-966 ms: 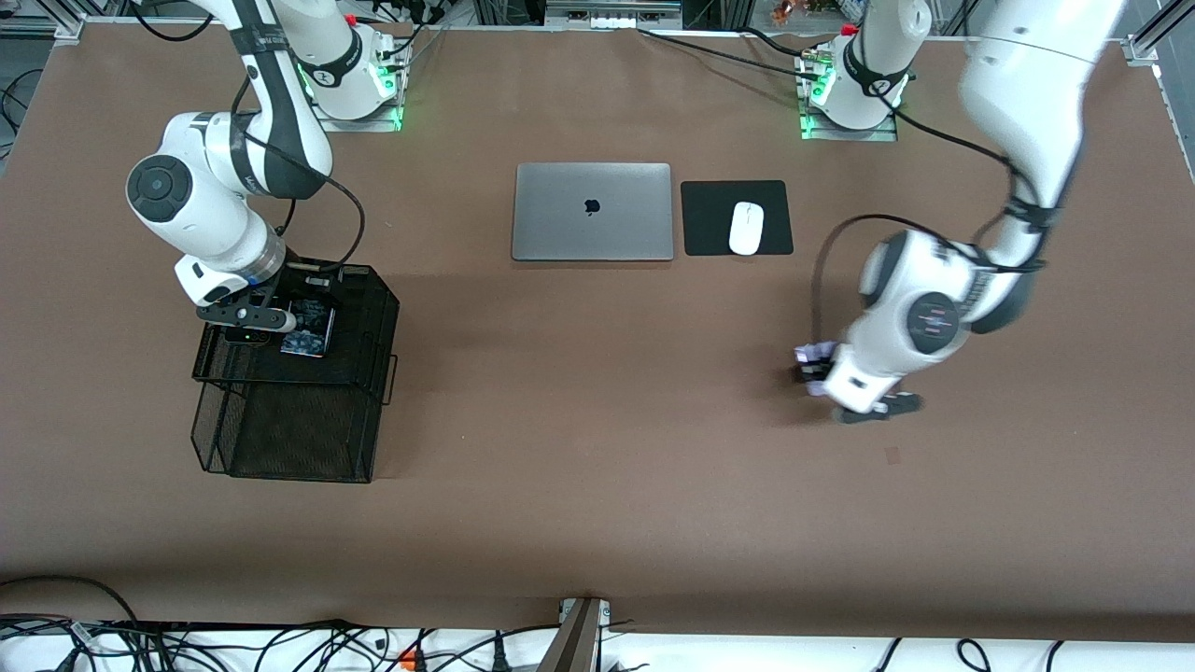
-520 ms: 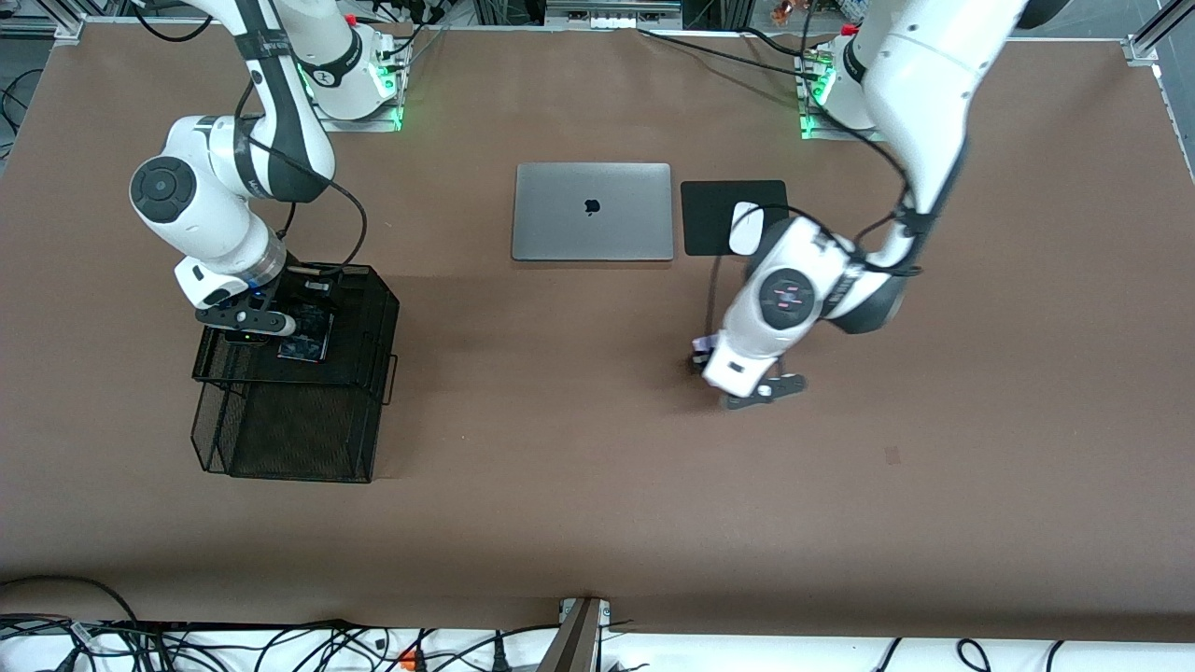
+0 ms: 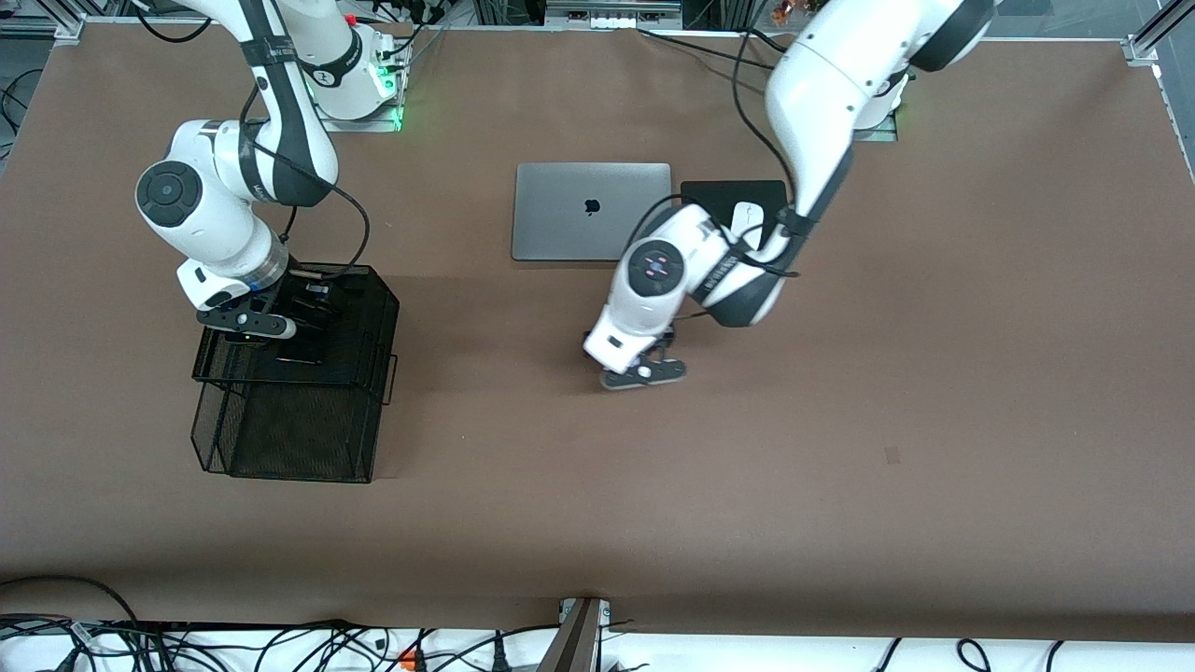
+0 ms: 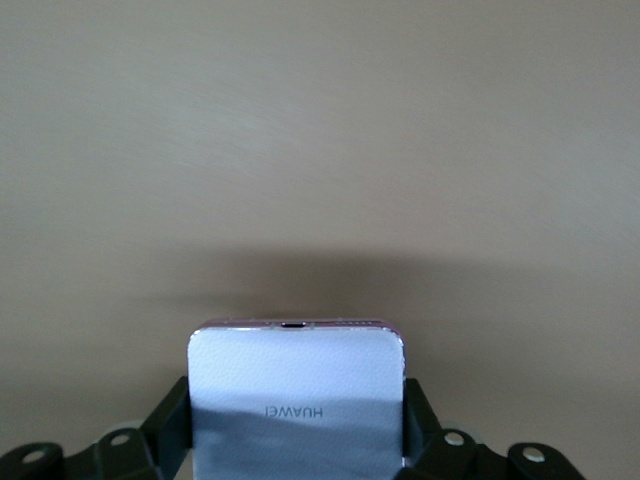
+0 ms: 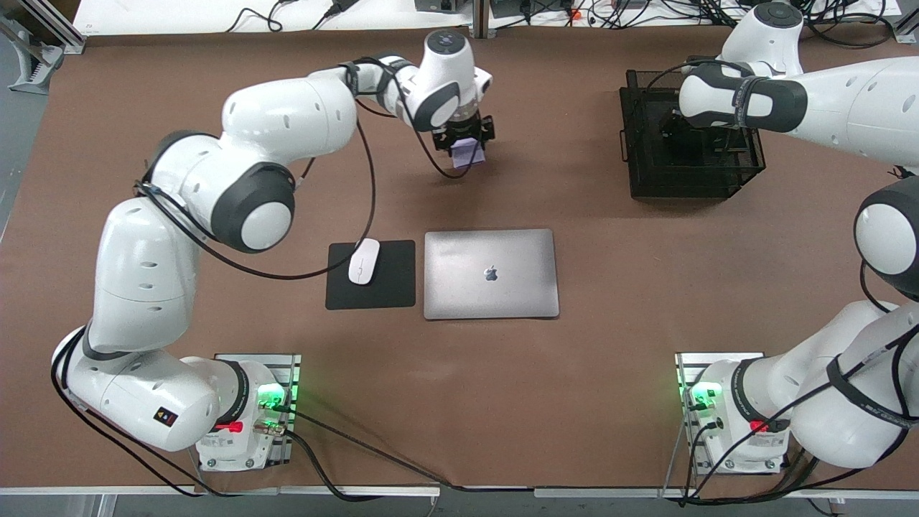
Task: Place phones with both arms
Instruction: 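Release the tall phone in the basket while the left gripper carries the white phone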
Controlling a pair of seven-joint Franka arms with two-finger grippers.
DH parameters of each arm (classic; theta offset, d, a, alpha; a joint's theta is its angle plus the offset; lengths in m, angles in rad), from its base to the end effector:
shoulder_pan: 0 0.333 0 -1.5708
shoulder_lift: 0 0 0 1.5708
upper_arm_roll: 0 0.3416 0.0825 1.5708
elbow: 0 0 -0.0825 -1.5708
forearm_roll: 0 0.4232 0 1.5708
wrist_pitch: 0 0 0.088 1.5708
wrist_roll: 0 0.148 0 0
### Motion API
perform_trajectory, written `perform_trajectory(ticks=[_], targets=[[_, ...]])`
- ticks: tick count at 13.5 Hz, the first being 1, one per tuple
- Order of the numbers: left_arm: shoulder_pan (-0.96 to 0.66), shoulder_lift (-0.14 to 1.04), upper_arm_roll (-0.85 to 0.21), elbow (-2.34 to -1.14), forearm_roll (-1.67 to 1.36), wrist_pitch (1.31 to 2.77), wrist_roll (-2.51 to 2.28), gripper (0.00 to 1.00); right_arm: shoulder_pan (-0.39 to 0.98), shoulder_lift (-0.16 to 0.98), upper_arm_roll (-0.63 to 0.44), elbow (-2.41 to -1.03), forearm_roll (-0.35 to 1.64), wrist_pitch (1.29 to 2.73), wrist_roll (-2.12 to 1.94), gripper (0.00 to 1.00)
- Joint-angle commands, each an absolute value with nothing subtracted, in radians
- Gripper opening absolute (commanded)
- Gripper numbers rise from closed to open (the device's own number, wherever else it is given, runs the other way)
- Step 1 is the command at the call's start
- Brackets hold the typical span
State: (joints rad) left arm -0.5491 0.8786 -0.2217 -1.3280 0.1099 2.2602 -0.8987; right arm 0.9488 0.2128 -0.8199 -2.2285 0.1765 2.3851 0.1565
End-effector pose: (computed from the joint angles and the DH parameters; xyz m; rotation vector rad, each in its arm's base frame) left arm 0.6048 -0.5289 0.1709 3.0247 0.2203 -0.0142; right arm 0.5693 0.0763 0.2645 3.1038 -0.2219 0.0384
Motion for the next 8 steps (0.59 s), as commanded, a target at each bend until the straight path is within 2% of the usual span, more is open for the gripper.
perform_trajectory(ticks=[1, 3, 7, 8], targets=[[-0.671, 0.971, -0.143, -1.18, 0.126, 2.241, -0.902, 0.0, 0.951, 0.201, -0.825, -2.194, 0.178, 2.368, 0.16, 0.99], [-0.754, 1.04, -0.054, -1.099, 0.123, 2.241, -0.908, 0.0, 0.945, 0.196, -0.839, -2.102, 0.178, 2.23, 0.16, 0.99], [-0.765, 1.075, -0.041, -1.066, 0.124, 2.243, -0.925, 0.0, 0.943, 0.198, -0.913, -1.84, 0.175, 1.845, 0.147, 0.99], [-0.767, 1.08, -0.041, -1.068, 0.126, 2.243, -0.927, 0.07, 0.939, 0.202, -0.92, -1.78, 0.172, 1.769, 0.146, 0.99]])
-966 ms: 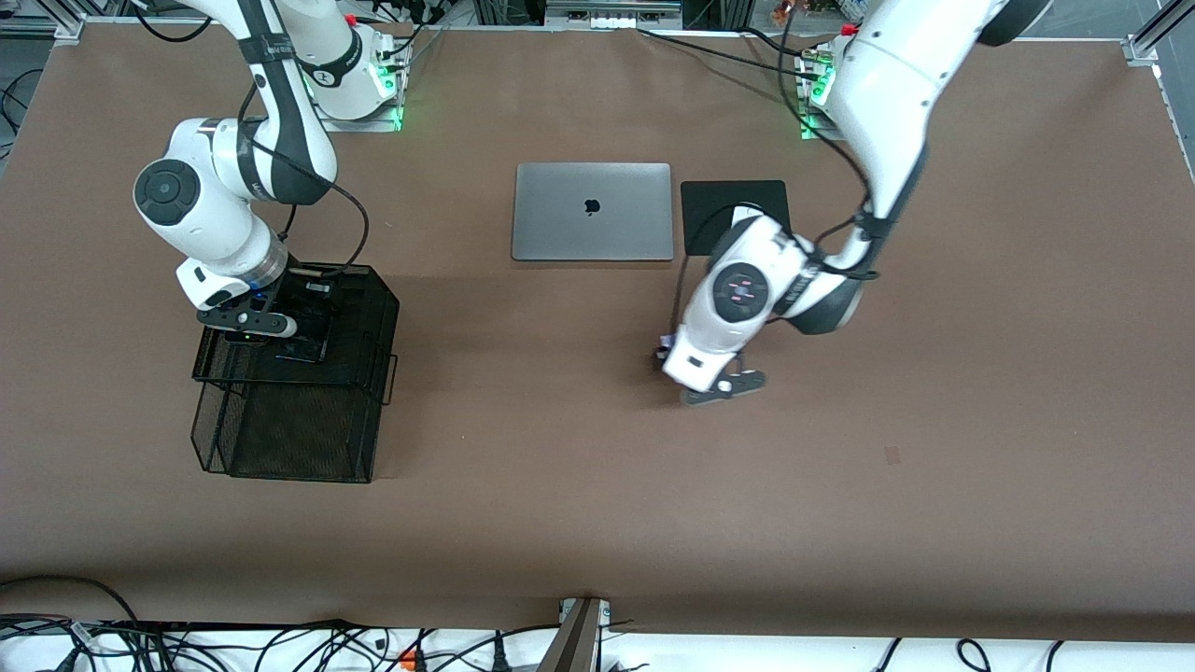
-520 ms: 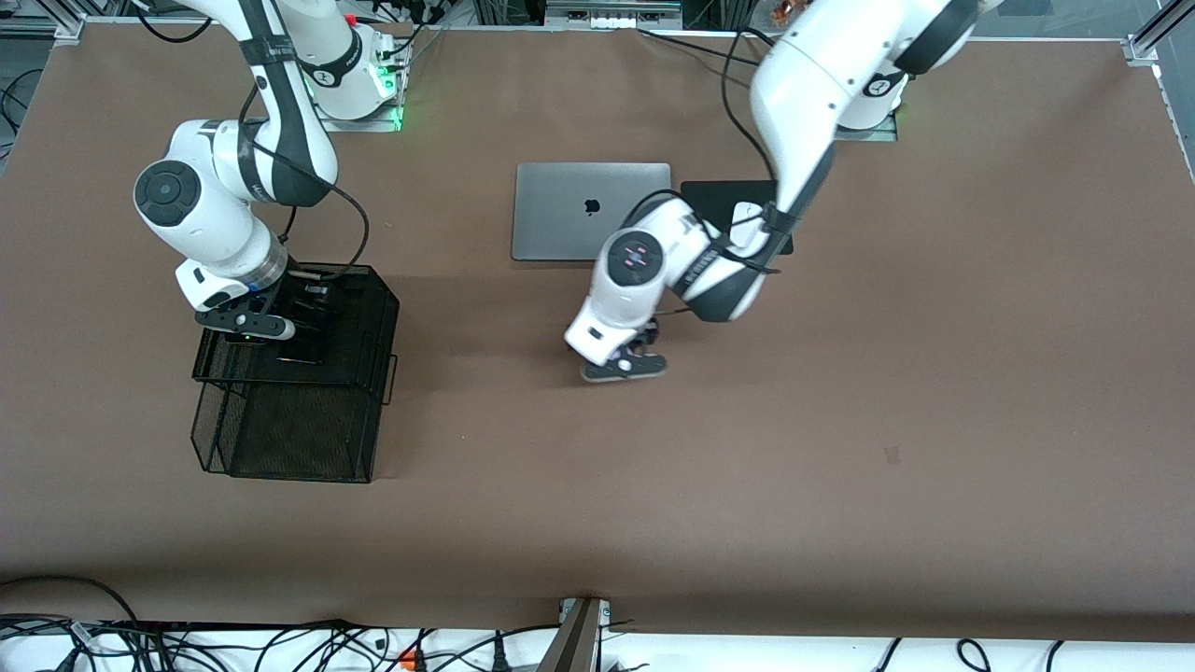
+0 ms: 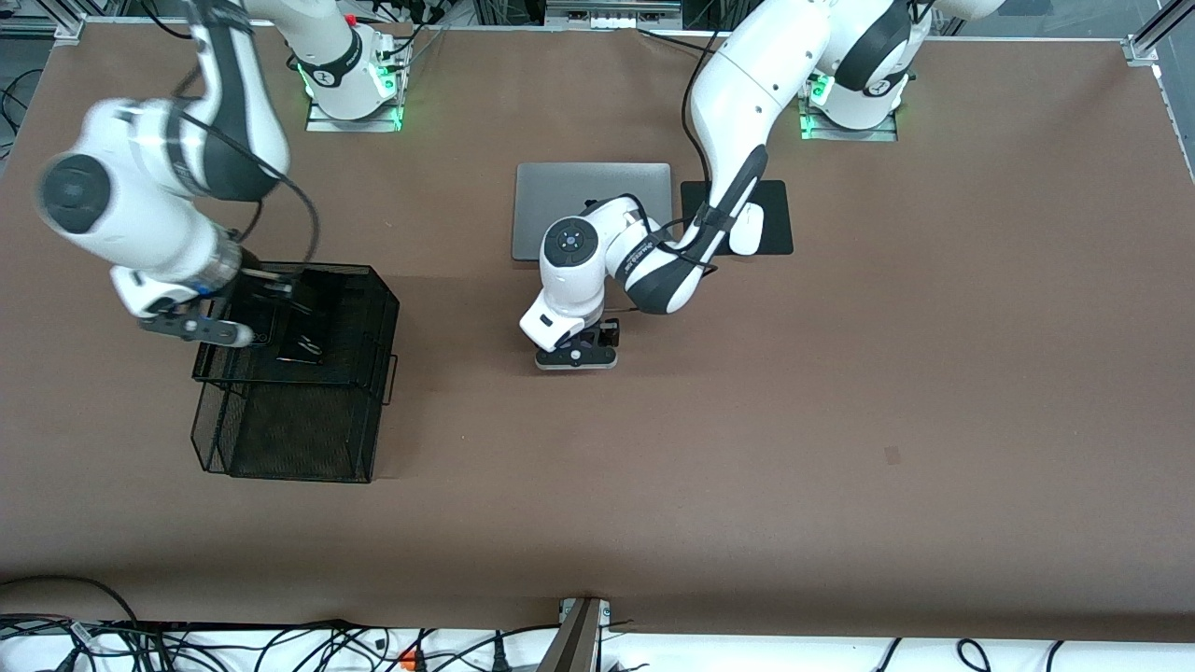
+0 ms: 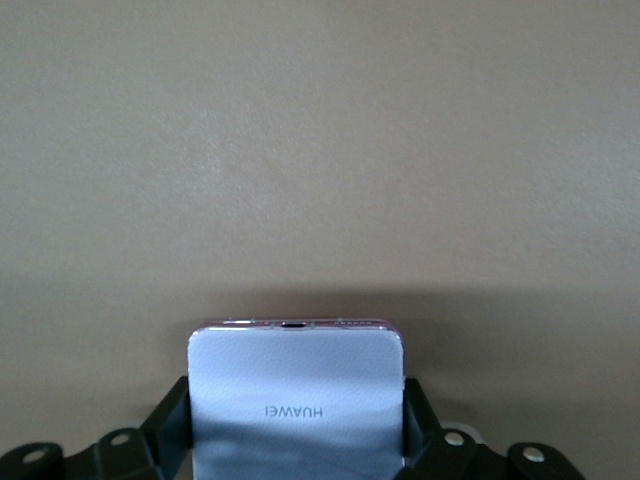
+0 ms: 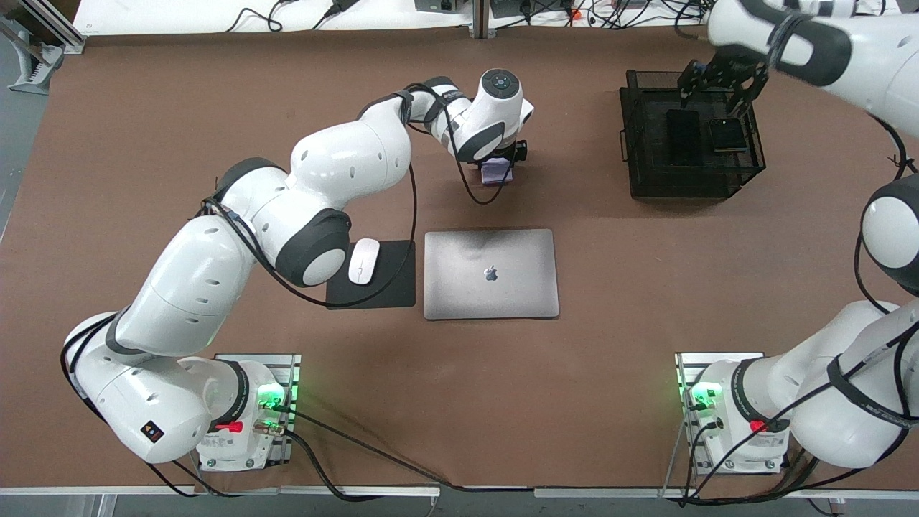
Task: Place phones with both arms
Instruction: 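Release the tall phone in the basket while the left gripper carries the white phone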
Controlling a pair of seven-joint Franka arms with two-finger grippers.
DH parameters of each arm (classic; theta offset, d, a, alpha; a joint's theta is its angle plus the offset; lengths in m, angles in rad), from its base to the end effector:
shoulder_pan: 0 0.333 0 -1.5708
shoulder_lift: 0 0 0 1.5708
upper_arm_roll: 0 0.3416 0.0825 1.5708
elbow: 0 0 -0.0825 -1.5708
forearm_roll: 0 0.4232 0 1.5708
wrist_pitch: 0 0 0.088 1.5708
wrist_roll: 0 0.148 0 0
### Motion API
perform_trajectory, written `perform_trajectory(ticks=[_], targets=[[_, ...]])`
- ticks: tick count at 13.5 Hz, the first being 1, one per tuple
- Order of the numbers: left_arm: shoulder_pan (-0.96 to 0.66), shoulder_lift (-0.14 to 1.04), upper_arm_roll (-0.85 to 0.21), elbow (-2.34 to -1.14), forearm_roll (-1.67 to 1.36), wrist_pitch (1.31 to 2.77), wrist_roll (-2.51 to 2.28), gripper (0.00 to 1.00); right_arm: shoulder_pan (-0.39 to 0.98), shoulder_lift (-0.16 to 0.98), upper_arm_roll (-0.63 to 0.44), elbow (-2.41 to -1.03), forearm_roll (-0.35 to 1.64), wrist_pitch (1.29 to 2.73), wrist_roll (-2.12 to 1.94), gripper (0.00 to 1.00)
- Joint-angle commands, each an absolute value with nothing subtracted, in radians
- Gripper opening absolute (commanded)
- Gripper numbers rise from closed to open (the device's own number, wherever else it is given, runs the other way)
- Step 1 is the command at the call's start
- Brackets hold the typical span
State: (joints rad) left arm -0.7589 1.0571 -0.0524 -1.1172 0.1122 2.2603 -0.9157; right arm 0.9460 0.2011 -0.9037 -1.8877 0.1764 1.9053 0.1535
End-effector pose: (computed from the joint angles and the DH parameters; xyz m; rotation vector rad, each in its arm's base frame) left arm 0.5878 -0.5917 0.1176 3.0997 0.1014 0.1414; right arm 0.6123 0.0618 0.3960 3.1208 -0.2759 -0.1598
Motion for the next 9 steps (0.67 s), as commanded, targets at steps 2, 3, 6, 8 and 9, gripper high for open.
perform_trajectory(ticks=[2, 3, 6, 8, 9], targets=[[-0.778, 1.081, -0.04, -1.068, 0.127, 2.243, -0.934, 0.95, 0.904, 0.21, -0.919, -1.674, 0.164, 1.66, 0.143, 0.99], [-0.776, 1.08, -0.038, -1.068, 0.129, 2.243, -0.94, 1.0, 0.893, 0.225, -0.919, -1.642, 0.166, 1.635, 0.141, 0.99], [-0.767, 1.046, -0.023, -1.063, 0.127, 2.232, -0.95, 1.0, 0.882, 0.267, -0.919, -1.588, 0.175, 1.588, 0.14, 0.99], [-0.737, 1.002, -0.018, -1.078, 0.124, 2.226, -0.95, 1.0, 0.844, 0.322, -0.914, -1.495, 0.195, 1.525, 0.12, 0.99], [-0.707, 0.965, -0.017, -1.089, 0.123, 2.194, -0.95, 1.0, 0.804, 0.36, -0.913, -1.444, 0.246, 1.484, 0.091, 0.99]])
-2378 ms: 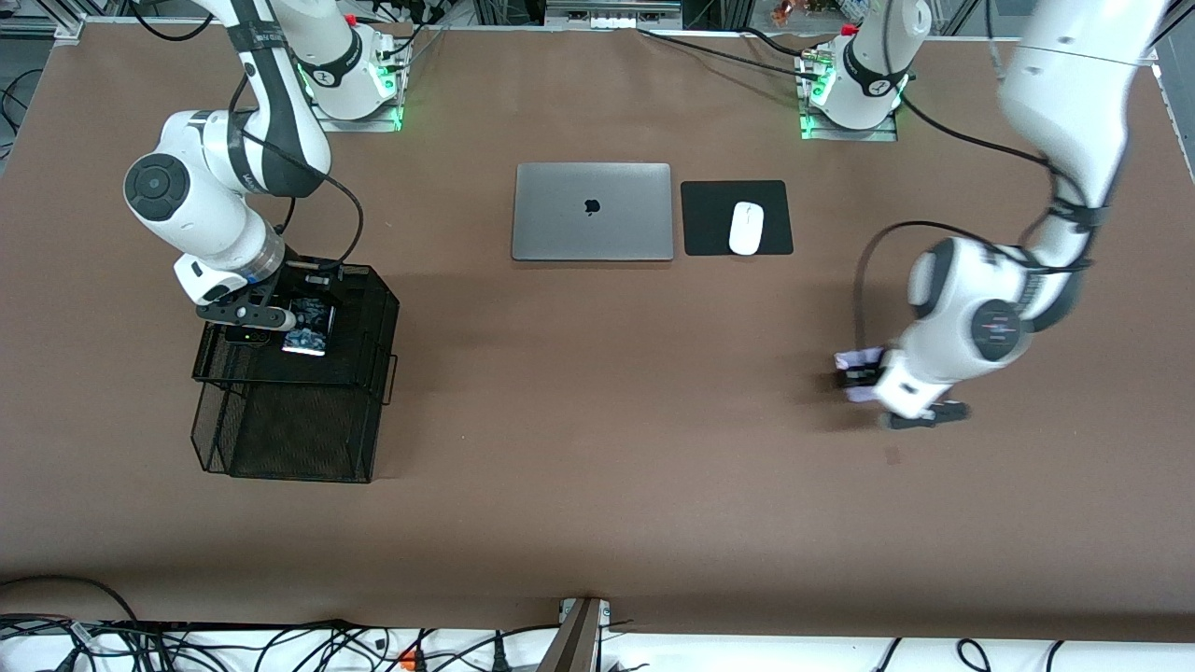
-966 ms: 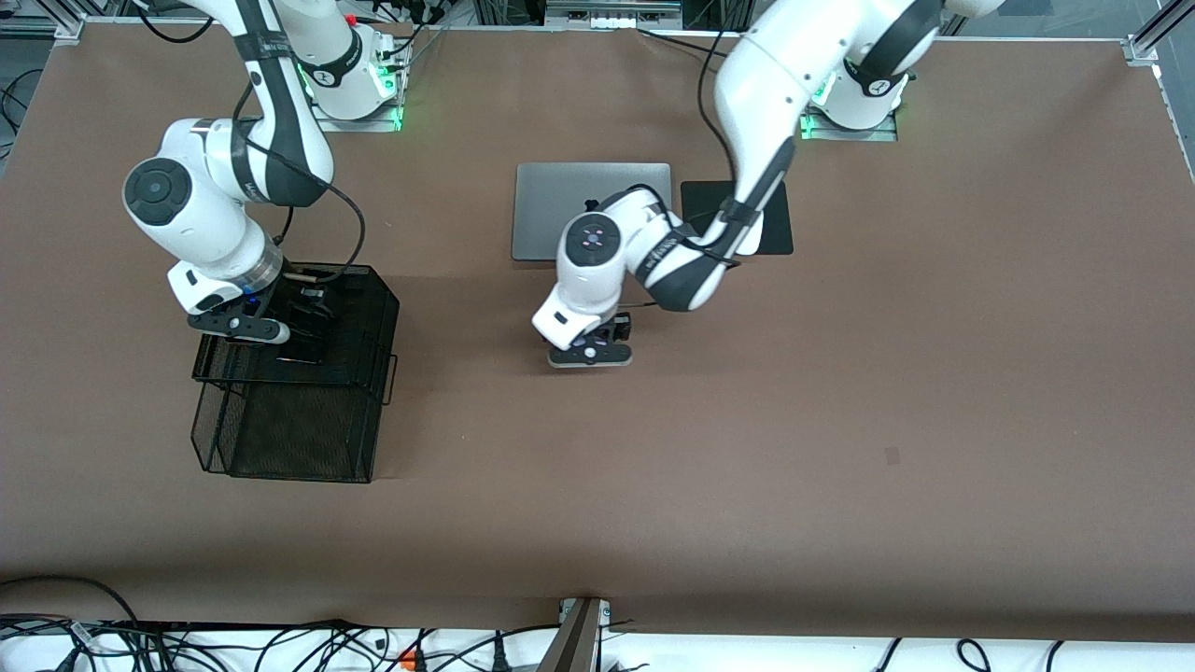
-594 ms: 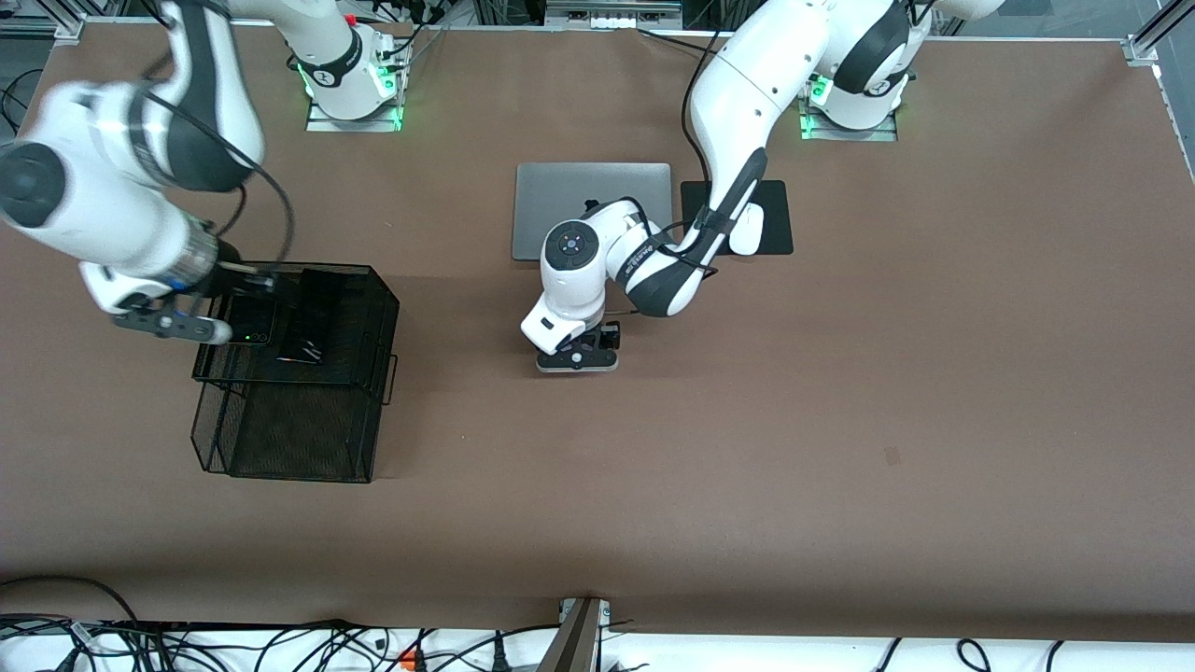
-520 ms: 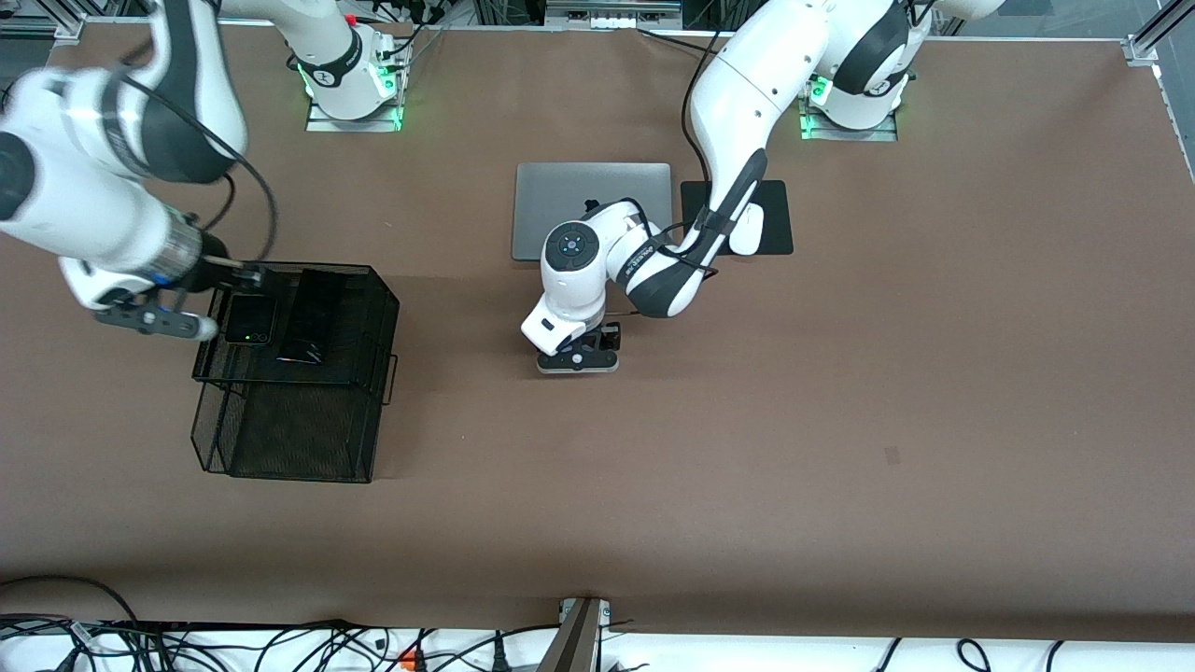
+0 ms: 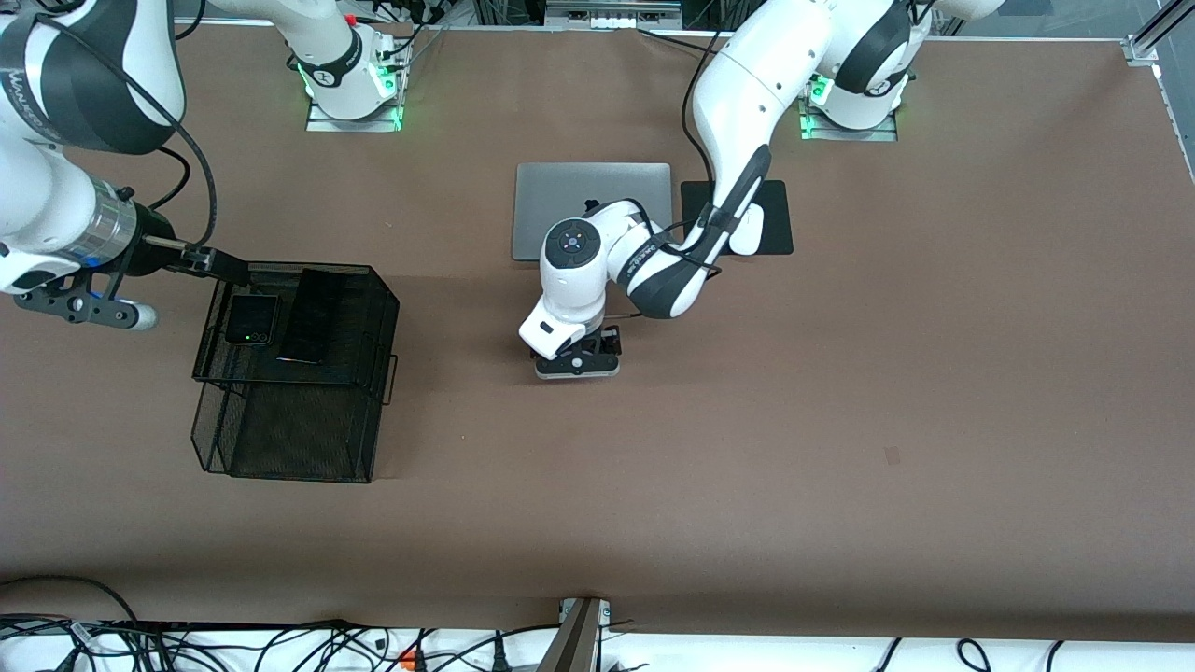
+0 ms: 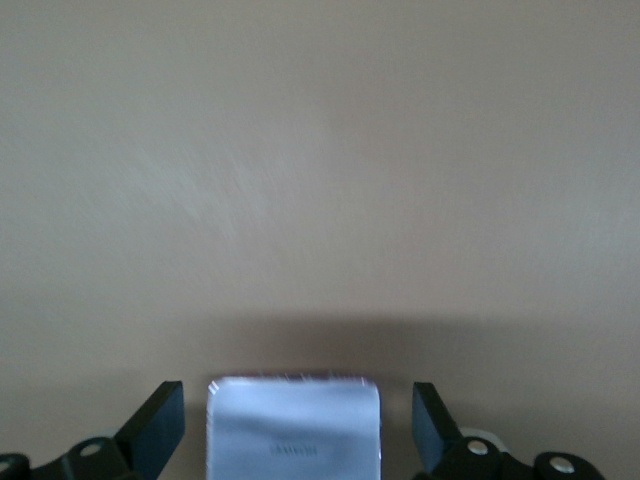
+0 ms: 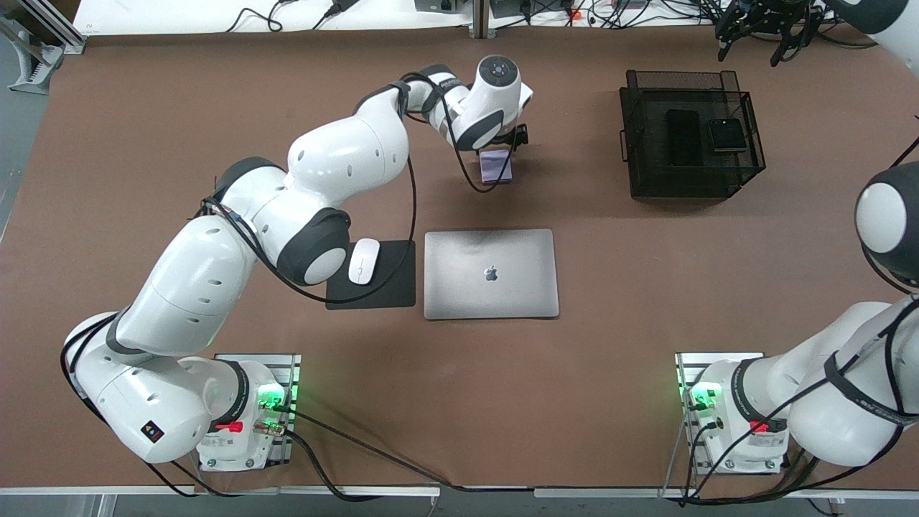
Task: Place phones with both arms
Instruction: 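Set the white phone down with the left gripper while the right gripper approaches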
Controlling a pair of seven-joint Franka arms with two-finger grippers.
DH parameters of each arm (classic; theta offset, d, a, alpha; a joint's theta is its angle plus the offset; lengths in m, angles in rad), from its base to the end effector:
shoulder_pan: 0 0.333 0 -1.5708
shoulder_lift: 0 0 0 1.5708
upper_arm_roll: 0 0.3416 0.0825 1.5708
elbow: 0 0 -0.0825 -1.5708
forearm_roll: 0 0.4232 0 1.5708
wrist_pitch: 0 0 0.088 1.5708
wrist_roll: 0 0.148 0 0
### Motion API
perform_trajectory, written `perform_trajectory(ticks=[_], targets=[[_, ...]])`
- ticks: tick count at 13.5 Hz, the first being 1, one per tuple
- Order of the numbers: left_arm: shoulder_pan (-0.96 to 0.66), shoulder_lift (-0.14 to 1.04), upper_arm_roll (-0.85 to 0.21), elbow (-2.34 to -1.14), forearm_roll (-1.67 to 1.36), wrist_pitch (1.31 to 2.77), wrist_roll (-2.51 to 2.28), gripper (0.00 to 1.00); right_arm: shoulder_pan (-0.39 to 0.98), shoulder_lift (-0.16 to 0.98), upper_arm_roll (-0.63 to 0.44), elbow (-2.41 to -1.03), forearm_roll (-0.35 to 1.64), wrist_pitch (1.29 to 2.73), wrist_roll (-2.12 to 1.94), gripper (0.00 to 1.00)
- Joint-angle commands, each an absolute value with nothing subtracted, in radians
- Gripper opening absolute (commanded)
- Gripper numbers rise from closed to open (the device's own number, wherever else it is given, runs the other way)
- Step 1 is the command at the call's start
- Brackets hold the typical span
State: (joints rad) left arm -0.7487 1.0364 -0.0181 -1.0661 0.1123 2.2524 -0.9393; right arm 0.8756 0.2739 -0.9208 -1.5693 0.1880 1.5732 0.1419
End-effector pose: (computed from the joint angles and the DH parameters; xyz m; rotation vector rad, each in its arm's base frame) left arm 0.6214 -0.5827 0.1596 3.0648 0.1815 0.2415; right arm 0.6341 0.0479 0.4990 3.0778 -0.3124 -0.2468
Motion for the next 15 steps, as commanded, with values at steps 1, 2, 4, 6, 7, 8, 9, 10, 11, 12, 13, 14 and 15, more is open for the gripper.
perform_trajectory(ticks=[1, 2, 4, 6, 7, 8, 9, 10, 11, 12, 13, 14, 15], targets=[[-0.672, 0.933, -0.021, -1.097, 0.121, 2.131, -0.948, 1.0, 0.757, 0.403, -0.91, -1.387, 0.306, 1.43, 0.077, 0.99], [-0.649, 0.898, -0.021, -1.112, 0.12, 2.079, -0.948, 1.0, 0.733, 0.425, -0.91, -1.361, 0.343, 1.402, 0.075, 0.99], [-0.57, 0.81, -0.025, -1.159, 0.12, 1.963, -0.939, 1.0, 0.736, 0.425, -0.908, -1.362, 0.353, 1.407, 0.083, 0.99], [-0.494, 0.749, -0.029, -1.18, 0.118, 1.86, -0.933, 1.0, 0.768, 0.426, -0.891, -1.368, 0.37, 1.414, 0.104, 0.99], [-0.453, 0.723, -0.031, -1.186, 0.12, 1.809, -0.928, 1.0, 0.8, 0.434, -0.865, -1.368, 0.374, 1.43, 0.132, 0.99], [-0.413, 0.694, -0.031, -1.201, 0.118, 1.787, -0.884, 1.0, 0.83, 0.449, -0.833, -1.365, 0.377, 1.465, 0.209, 0.99], [-0.372, 0.663, -0.031, -1.215, 0.118, 1.763, -0.814, 1.0, 0.851, 0.46, -0.792, -1.362, 0.386, 1.503, 0.295, 0.99], [-0.327, 0.635, -0.031, -1.218, 0.118, 1.712, -0.734, 1.0, 0.854, 0.478, -0.732, -1.358, 0.399, 1.567, 0.355, 0.99], [-0.289, 0.611, -0.029, -1.216, 0.118, 1.654, -0.657, 1.0, 0.854, 0.5, -0.656, -1.35, 0.399, 1.647, 0.414, 0.99], [-0.25, 0.58, -0.029, -1.218, 0.118, 1.613, -0.584, 1.0, 0.854, 0.526, -0.591, -1.347, 0.399, 1.723, 0.448, 0.99], [-0.206, 0.553, -0.029, -1.218, 0.118, 1.576, -0.501, 1.0, 0.854, 0.561, -0.528, -1.342, 0.399, 1.808, 0.475, 0.99], [-0.175, 0.525, -0.029, -1.216, 0.118, 1.536, -0.423, 1.0, 0.859, 0.602, -0.472, -1.335, 0.391, 1.889, 0.507, 0.99], [-0.143, 0.494, -0.031, -1.216, 0.118, 1.49, -0.347, 1.0, 0.868, 0.648, -0.438, -1.321, 0.39, 1.952, 0.541, 0.99]])
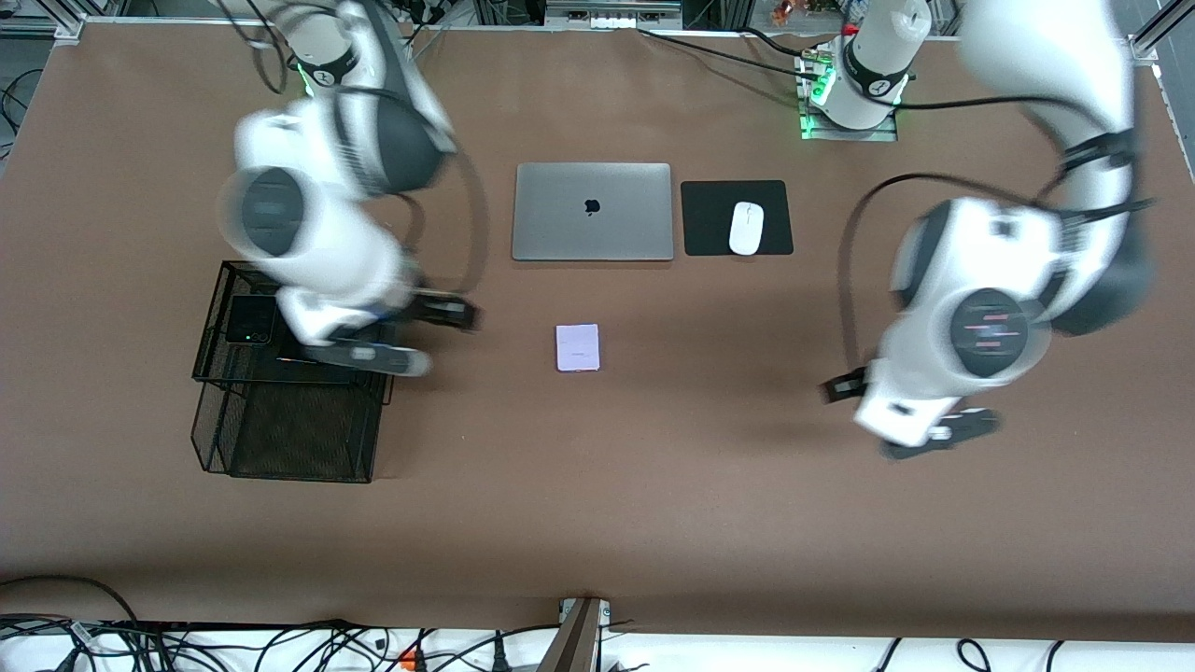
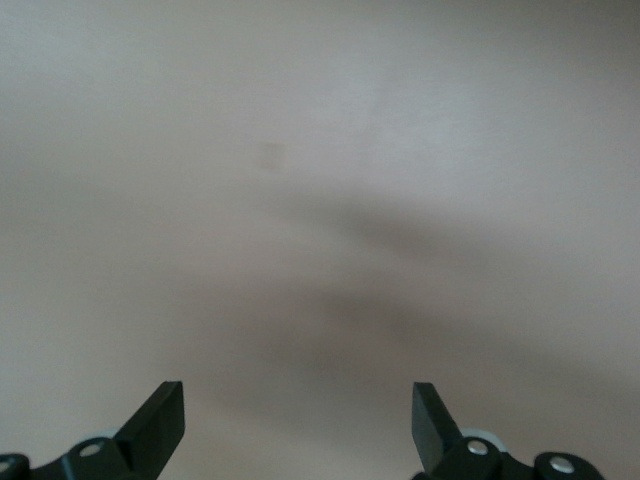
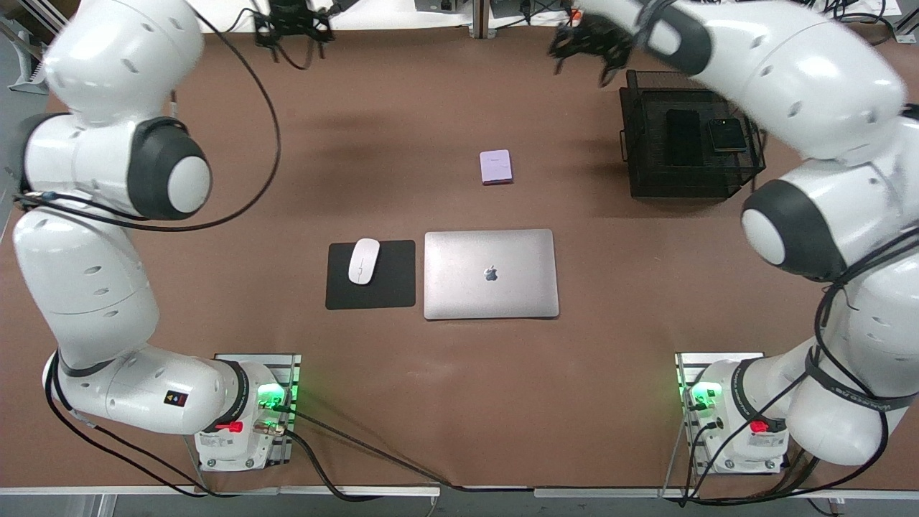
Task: Place phones with both arms
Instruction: 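Set the white phone down with the left gripper while the right gripper approaches, then grasp the white phone with the right gripper while the left gripper withdraws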
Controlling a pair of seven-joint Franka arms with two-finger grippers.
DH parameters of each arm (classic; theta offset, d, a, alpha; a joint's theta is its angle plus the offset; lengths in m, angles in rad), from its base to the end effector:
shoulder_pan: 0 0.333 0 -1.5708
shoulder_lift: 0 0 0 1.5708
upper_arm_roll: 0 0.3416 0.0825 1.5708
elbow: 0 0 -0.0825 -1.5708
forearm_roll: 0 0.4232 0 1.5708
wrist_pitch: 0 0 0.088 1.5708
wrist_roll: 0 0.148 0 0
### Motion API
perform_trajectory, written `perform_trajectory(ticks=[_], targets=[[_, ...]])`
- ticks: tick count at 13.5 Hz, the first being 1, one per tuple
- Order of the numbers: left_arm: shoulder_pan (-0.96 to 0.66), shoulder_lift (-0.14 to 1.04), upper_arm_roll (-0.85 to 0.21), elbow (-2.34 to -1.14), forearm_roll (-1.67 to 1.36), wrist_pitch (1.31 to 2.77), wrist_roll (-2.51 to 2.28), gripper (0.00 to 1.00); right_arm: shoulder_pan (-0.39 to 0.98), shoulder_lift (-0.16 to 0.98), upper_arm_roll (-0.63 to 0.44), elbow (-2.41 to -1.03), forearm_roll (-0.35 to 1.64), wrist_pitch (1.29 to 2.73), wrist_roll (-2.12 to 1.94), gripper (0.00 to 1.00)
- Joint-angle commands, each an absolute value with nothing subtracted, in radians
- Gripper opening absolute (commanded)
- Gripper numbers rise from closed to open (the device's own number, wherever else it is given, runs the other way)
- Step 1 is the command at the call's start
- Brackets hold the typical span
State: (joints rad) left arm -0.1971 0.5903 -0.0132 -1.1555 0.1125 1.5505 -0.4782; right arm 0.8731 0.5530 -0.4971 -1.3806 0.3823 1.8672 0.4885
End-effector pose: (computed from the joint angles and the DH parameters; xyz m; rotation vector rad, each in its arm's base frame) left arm 0.7350 -0.1374 0.4170 -2.9438 -0.3859 0.2211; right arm 0.6554 0.3749 0.3907 -3.0289 0.2450 0.0709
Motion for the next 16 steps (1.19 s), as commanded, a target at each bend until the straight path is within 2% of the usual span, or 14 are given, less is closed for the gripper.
perform_trajectory(ticks=[1, 7, 11, 14, 16], targets=[[-0.114, 0.464, -0.031, -1.216, 0.118, 1.461, -0.298, 1.0, 0.891, 0.696, -0.42, -1.312, 0.387, 2.007, 0.555, 0.99], [0.011, 0.287, -0.035, -1.226, 0.06, 1.264, -0.002, 1.0, 0.989, 0.874, -0.413, -1.316, 0.397, 2.193, 0.563, 0.99], [-0.002, 0.12, -0.046, -1.397, 0.026, 1.272, 0.002, 1.0, 1.026, 0.936, -0.408, -1.324, 0.377, 2.29, 0.542, 0.99], [0.003, 0.043, -0.052, -1.479, 0.006, 1.285, 0.002, 1.0, 1.034, 0.948, -0.408, -1.333, 0.318, 2.292, 0.519, 0.99], [0.003, -0.013, -0.051, -1.567, 0.0, 1.346, 0.002, 1.0, 1.042, 0.948, -0.408, -1.348, 0.287, 2.292, 0.489, 0.99]])
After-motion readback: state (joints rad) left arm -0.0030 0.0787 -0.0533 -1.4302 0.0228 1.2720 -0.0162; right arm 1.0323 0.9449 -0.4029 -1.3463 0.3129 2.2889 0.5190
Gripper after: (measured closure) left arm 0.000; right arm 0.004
